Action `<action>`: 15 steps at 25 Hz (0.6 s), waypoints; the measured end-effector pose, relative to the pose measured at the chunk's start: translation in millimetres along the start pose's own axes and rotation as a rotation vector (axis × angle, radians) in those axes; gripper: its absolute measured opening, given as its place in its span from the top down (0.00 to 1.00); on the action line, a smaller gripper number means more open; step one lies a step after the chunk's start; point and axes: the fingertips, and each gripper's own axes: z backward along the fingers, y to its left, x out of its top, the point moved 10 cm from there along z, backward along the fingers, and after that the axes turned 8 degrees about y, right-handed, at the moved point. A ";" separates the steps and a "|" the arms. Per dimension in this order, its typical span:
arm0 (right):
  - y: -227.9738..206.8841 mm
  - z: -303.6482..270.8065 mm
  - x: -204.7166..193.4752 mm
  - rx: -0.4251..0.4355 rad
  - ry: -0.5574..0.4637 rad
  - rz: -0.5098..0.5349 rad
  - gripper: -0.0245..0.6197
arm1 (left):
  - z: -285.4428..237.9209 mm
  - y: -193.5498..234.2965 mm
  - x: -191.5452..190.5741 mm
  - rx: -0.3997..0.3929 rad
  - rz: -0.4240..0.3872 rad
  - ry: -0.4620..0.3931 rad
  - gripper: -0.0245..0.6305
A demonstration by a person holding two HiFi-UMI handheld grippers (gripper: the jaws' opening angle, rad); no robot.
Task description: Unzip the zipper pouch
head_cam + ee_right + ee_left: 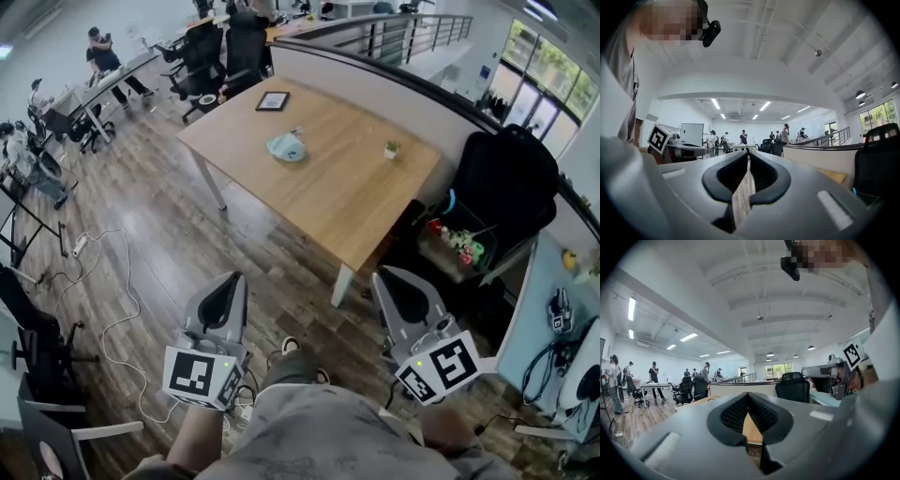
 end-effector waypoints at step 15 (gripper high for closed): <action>-33.7 -62.6 2.1 -0.046 -0.006 -0.002 0.63 | -44.4 50.5 -2.9 0.076 0.018 0.000 0.56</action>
